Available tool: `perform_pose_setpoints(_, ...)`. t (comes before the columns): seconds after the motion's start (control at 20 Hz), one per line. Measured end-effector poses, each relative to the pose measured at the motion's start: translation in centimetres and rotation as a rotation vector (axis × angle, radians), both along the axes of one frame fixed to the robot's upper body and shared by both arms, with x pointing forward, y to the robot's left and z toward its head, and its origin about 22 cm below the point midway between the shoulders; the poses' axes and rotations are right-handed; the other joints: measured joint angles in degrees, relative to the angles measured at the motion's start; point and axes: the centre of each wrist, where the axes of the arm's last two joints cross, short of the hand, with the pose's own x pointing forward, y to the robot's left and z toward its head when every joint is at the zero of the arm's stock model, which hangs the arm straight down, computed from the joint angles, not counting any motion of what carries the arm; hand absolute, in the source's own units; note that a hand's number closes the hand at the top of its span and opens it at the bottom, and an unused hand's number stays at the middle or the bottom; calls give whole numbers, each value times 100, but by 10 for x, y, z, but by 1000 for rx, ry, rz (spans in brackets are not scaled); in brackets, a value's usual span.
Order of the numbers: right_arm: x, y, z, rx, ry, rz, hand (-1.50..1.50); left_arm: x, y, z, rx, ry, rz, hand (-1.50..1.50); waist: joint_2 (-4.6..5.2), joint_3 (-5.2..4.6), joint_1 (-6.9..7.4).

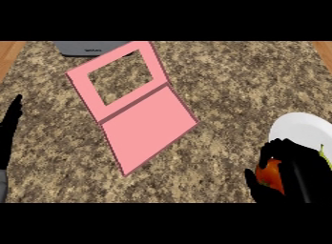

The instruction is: Pick the tomato from the plate and place it in the cardboard box

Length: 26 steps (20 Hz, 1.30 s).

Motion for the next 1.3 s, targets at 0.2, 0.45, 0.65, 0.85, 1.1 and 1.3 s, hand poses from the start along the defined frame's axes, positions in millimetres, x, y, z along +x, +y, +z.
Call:
perform_pose_setpoints(0.2, -2, 28, 31, 27, -69, 64, 150, 0, -2, -2, -2, -3, -13, 0, 16, 2, 45)
perform_pose_setpoints(0.45, 13, 66, 58, 117, -82, 140, 150, -1, -2, -3, -2, -7, -21, 0, 29, 4, 100)
perform_pose_setpoints(0.65, 30, 95, 72, 211, -74, 169, 150, 2, -8, -7, 1, -9, -27, 0, 38, 5, 130)
perform_pose_setpoints(0.85, 59, 120, 86, 285, -63, 160, 150, 5, -8, -2, 2, -15, -27, 0, 42, 6, 157)
perform_pose_setpoints(1.1, 96, 151, 92, 380, -16, 147, 150, 12, -10, 3, 1, -13, -31, 0, 52, 6, 191)
perform_pose_setpoints(1.3, 128, 171, 89, 425, 18, 142, 150, 11, -9, 1, 0, -14, -34, 0, 57, 7, 213)
